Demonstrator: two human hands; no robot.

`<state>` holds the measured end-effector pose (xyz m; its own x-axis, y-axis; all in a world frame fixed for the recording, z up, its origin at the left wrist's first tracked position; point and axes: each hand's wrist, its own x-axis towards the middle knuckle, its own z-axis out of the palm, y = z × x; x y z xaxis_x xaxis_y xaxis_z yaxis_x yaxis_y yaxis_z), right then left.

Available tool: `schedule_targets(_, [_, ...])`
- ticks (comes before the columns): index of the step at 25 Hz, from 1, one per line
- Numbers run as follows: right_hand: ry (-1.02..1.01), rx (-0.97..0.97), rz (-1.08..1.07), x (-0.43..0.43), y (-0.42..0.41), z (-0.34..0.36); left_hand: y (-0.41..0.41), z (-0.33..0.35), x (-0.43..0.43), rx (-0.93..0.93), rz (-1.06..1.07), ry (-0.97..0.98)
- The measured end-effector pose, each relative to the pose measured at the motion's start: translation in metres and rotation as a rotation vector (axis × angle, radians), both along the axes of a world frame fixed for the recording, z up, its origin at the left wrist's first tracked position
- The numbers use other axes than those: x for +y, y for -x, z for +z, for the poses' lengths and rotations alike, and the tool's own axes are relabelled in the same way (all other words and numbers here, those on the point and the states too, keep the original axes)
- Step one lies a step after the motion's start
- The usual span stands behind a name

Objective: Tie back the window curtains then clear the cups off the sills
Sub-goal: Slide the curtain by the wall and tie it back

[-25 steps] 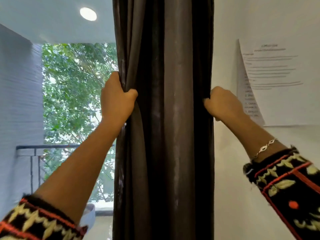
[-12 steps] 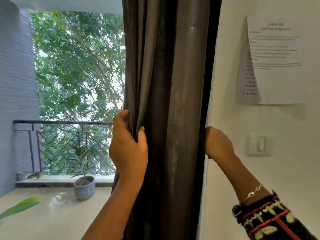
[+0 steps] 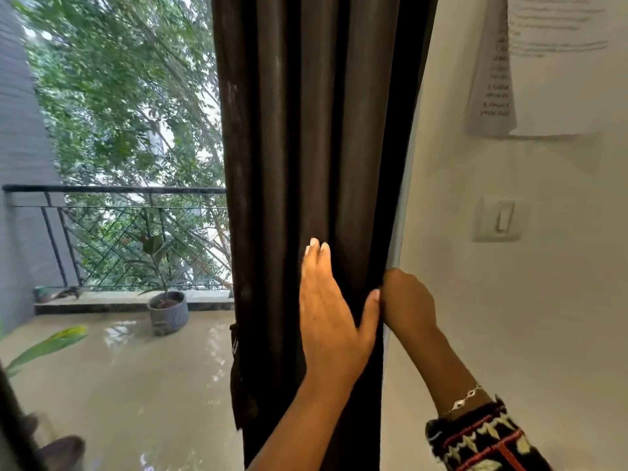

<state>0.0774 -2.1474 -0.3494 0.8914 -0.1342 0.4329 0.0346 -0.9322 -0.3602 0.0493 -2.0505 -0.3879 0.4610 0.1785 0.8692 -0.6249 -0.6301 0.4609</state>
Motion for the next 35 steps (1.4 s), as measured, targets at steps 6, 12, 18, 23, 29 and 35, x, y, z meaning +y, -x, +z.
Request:
schedule_targets(6, [-0.176, -0.064, 0.061, 0.005, 0.004, -0.024, -0.014, -0.035, 0.004, 0.177, 0.067, -0.035])
schedule_targets(12, [-0.232, -0.043, 0.082, 0.012, 0.005, -0.038, -0.021, -0.049, -0.001, 0.196, 0.250, -0.247])
schedule_targets(18, [-0.586, 0.028, 0.243, 0.012, -0.006, -0.039, -0.032, -0.062, -0.006, 0.080, 0.262, -0.333])
schedule_targets(23, [-0.743, 0.156, 0.432, 0.022, 0.001, -0.038, -0.035, -0.060, -0.002, 0.175, 0.135, -0.194])
schedule_targets(29, [-0.605, 0.074, 0.352, 0.031, -0.008, -0.041, -0.022, -0.064, 0.003, 0.281, -0.093, 0.092])
schedule_targets(35, [-0.662, 0.052, 0.326, 0.034, -0.008, -0.043, -0.020, -0.067, 0.015, 0.347, -0.028, 0.225])
